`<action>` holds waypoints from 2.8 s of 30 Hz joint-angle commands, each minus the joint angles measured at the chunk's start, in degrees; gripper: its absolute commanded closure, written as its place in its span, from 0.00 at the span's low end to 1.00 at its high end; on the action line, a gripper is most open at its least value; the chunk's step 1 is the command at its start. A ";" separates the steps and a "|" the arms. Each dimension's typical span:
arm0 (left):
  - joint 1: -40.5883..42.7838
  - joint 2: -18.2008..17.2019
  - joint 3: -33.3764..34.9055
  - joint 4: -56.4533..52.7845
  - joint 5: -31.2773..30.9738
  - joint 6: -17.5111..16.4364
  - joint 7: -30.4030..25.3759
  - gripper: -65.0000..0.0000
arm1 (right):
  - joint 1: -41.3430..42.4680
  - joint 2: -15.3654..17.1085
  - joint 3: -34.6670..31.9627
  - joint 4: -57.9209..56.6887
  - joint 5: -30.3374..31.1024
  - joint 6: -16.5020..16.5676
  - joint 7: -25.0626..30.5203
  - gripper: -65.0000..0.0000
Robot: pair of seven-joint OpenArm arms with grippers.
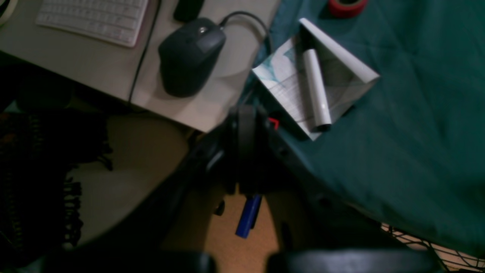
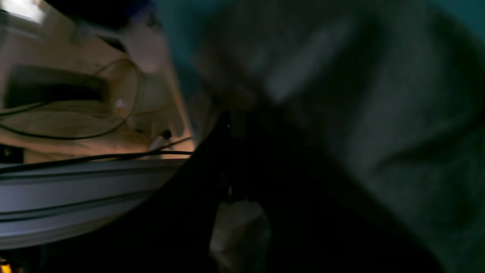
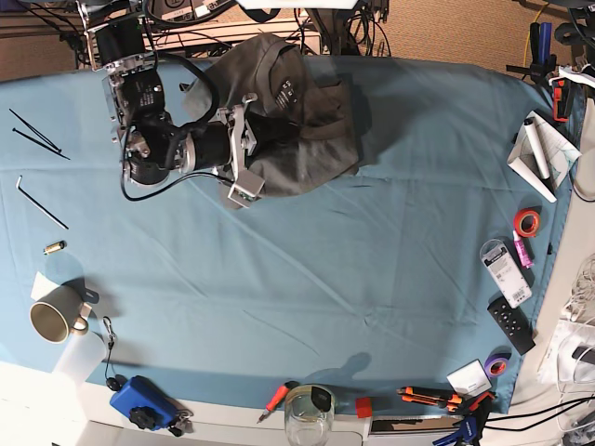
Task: Fold the T-shirt properly
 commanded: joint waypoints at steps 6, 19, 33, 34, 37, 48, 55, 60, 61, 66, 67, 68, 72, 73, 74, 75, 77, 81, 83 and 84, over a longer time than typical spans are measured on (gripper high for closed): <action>0.39 -0.66 -0.44 0.85 -0.24 0.20 -1.55 1.00 | 0.85 0.50 0.22 -7.50 -7.82 0.06 3.72 1.00; 0.42 -0.66 -0.44 0.85 -0.50 0.20 -1.36 1.00 | 2.36 0.66 0.48 -2.10 -0.66 0.06 2.75 1.00; 0.39 -0.63 -0.44 0.85 -7.02 -3.02 -1.57 1.00 | 1.55 0.70 22.95 8.09 -3.89 0.06 4.83 1.00; 0.39 -0.66 -0.44 0.85 -7.80 -3.76 -1.57 1.00 | 1.22 0.70 24.94 8.09 -3.89 0.06 4.68 1.00; 0.39 -0.68 -0.42 0.85 -8.79 -4.28 -1.60 1.00 | 0.09 0.68 29.83 8.09 -4.04 0.06 4.11 1.00; -1.33 -0.79 -0.37 0.85 -10.05 -4.90 -2.62 1.00 | -3.13 0.70 44.61 8.15 -11.58 -1.05 4.24 1.00; -3.41 -0.76 4.44 0.85 -10.80 -6.91 -2.62 1.00 | -8.55 0.85 51.21 9.73 -10.95 -1.11 1.57 1.00; -3.43 -0.79 12.41 0.85 -6.25 -6.84 -2.67 1.00 | -13.49 0.85 55.23 14.29 -10.71 -1.09 1.70 1.00; -3.43 -0.79 13.62 0.85 -4.87 -6.60 -2.67 1.00 | -14.67 0.85 55.84 15.26 -10.71 -1.09 1.70 1.00; -3.41 -0.79 15.54 0.85 0.04 -3.15 -2.64 1.00 | -20.83 0.83 58.34 18.93 -9.81 -1.11 1.73 1.00; -3.43 -0.79 15.54 0.85 0.76 -3.13 -2.62 1.00 | -21.94 0.83 58.97 19.41 -8.76 -1.11 1.68 1.00; -3.34 -0.79 15.54 0.85 0.81 -3.10 -2.49 1.00 | -23.04 0.81 59.69 19.87 -7.61 -1.11 1.66 1.00; -3.23 -0.76 15.54 0.85 0.74 -3.50 -0.24 1.00 | -26.80 0.79 62.45 21.75 -6.25 -1.11 1.05 1.00; -3.13 -0.76 15.54 0.85 0.72 -4.17 0.39 1.00 | -27.69 0.79 62.97 22.10 -6.25 -1.09 0.97 1.00; -3.04 -0.74 15.54 0.85 0.72 -4.59 0.92 1.00 | -28.65 0.76 63.39 22.27 -6.25 -1.11 0.97 1.00; -2.93 -0.76 15.54 0.35 0.76 -5.38 1.51 1.00 | -29.55 0.63 63.63 22.38 -6.23 -1.11 0.97 1.00; -2.78 -0.74 15.47 -2.86 0.81 -7.15 3.23 1.00 | -31.58 0.50 63.73 22.38 -6.23 -1.11 0.97 1.00; -0.15 -0.74 14.14 -5.95 -0.55 -7.02 3.82 1.00 | -36.39 0.48 63.73 22.38 -5.99 -0.90 0.97 1.00; 1.79 -0.76 12.63 -5.95 -2.58 -6.84 3.85 1.00 | -38.73 0.48 63.73 22.38 -4.92 -0.76 0.97 1.00; 2.84 -0.74 11.74 -5.95 -3.41 -6.86 4.02 1.00 | -40.02 0.48 63.73 22.38 -4.68 -0.79 0.97 1.00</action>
